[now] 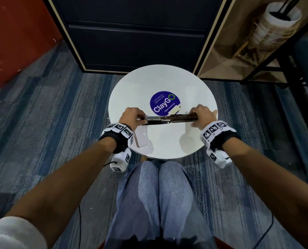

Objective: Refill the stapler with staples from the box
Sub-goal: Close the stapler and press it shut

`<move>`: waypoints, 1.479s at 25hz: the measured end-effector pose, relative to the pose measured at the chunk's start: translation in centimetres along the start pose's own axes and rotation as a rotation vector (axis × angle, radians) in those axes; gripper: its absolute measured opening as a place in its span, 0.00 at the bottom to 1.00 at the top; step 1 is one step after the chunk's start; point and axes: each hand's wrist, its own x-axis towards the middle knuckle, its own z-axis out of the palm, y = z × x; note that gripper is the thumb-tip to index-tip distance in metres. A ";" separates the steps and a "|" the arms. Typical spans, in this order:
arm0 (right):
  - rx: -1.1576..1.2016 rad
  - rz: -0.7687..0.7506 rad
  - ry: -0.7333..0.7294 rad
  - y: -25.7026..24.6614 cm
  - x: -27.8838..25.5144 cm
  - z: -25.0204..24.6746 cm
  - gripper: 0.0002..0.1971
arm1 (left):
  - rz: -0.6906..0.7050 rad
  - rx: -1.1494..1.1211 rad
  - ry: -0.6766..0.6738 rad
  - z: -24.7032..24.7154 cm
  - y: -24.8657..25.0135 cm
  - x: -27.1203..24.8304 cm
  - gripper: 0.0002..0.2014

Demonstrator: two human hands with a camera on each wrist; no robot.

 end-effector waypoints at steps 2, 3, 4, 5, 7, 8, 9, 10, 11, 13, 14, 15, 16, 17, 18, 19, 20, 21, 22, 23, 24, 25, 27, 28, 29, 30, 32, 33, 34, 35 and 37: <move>0.099 -0.021 0.004 1.3 -0.1 0.1 0.17 | -0.010 -0.015 0.014 0.2 0.0 -0.1 0.11; 0.182 -0.045 0.019 1.7 -0.1 0.1 0.17 | -0.018 -0.019 0.022 0.3 0.1 -0.2 0.12; 0.278 -0.084 0.057 2.0 -0.1 -0.1 0.16 | -0.025 -0.023 0.031 0.3 0.1 -0.2 0.12; 0.359 -0.142 0.114 2.1 -0.2 -0.6 0.16 | -0.034 -0.027 0.041 0.3 0.1 -0.2 0.12; 0.437 -0.284 0.208 1.7 -0.5 -2.3 0.16 | -0.049 -0.032 0.050 0.3 0.1 -0.2 0.12; 0.468 -0.353 0.227 1.0 -0.7 -3.2 0.17 | -0.056 -0.034 0.050 0.3 0.0 -0.2 0.12; 0.506 -0.413 0.224 0.0 -0.9 -3.9 0.18 | -0.066 -0.036 0.050 0.3 0.0 -0.1 0.13; 0.551 -0.454 0.209 -1.3 -1.1 -4.2 0.20 | -0.075 -0.040 0.051 0.3 0.0 -0.1 0.13; 0.606 -0.469 0.189 -2.8 -1.2 -4.3 0.22 | -0.082 -0.045 0.050 0.3 -0.1 0.0 0.13; 0.698 -0.440 0.156 -6.1 -1.3 -3.2 0.25 | -0.085 -0.042 0.045 0.3 -0.1 0.0 0.13; 0.710 -0.421 0.134 -7.7 -1.3 -2.3 0.24 | -0.088 -0.043 0.048 0.3 -0.1 0.0 0.14; 0.691 -0.417 0.102 -9.0 -1.3 -1.3 0.22 | -0.095 -0.063 0.053 0.3 -0.1 -0.1 0.15; 0.634 -0.423 0.075 -10.1 -1.1 -0.2 0.19 | -0.105 -0.103 0.056 0.3 -0.2 -0.2 0.16; 0.552 -0.431 0.059 -10.8 -1.0 0.8 0.15 | -0.116 -0.146 0.057 0.4 -0.4 -0.3 0.16; 0.481 -0.427 0.054 -11.2 -0.8 1.5 0.12 | -0.121 -0.179 0.057 0.3 -0.5 -0.4 0.17; 0.447 -0.410 0.057 -11.4 -0.7 2.0 0.10 | -0.124 -0.203 0.058 0.3 -0.7 -0.4 0.17; 0.442 -0.392 0.060 -11.5 -0.5 2.4 0.09 | -0.124 -0.225 0.061 0.3 -1.1 -0.4 0.17; 0.439 -0.380 0.061 -11.5 -0.4 2.7 0.09 | -0.123 -0.245 0.059 0.3 -1.3 -0.4 0.17; 0.429 -0.377 0.062 -11.5 -0.5 2.9 0.09 | -0.119 -0.257 0.057 0.4 -1.4 -0.4 0.16; 0.420 -0.377 0.063 -11.6 -0.6 3.0 0.09 | -0.117 -0.262 0.056 0.3 -1.5 -0.4 0.16; 0.432 -0.374 0.067 -11.6 -0.7 3.0 0.09 | -0.114 -0.269 0.054 0.3 -1.5 -0.5 0.16; 0.455 -0.373 0.070 -11.6 -0.8 2.9 0.09 | -0.116 -0.285 0.055 0.3 -1.5 -0.6 0.15; 0.477 -0.383 0.070 -11.5 -1.1 2.3 0.08 | -0.102 -0.311 0.062 0.0 -1.1 -0.9 0.15; 0.469 -0.396 0.077 -11.3 -1.4 1.9 0.09 | -0.082 -0.306 0.072 -0.1 -0.9 -1.2 0.16; 0.447 -0.406 0.084 -10.9 -1.7 1.7 0.11 | -0.061 -0.295 0.080 -0.1 -0.8 -1.6 0.18; 0.420 -0.409 0.093 -10.2 -2.0 1.6 0.13 | -0.045 -0.285 0.073 -0.2 -1.0 -2.1 0.21; 0.375 -0.394 0.105 -8.2 -2.8 1.9 0.18 | -0.018 -0.262 -0.006 -0.1 -1.8 -3.2 0.31; 0.365 -0.383 0.104 -7.2 -3.2 2.2 0.19 | -0.005 -0.229 -0.059 0.0 -2.4 -3.8 0.39; 0.357 -0.368 0.106 -6.2 -3.4 2.4 0.19 | 0.015 -0.170 -0.097 0.0 -2.9 -4.4 0.46; 0.352 -0.352 0.116 -5.5 -3.6 2.6 0.19 | 0.040 -0.101 -0.114 0.2 -3.4 -4.9 0.52; 0.349 -0.306 0.152 -4.6 -3.6 2.7 0.20 | 0.071 -0.016 -0.101 0.7 -4.1 -5.7 0.58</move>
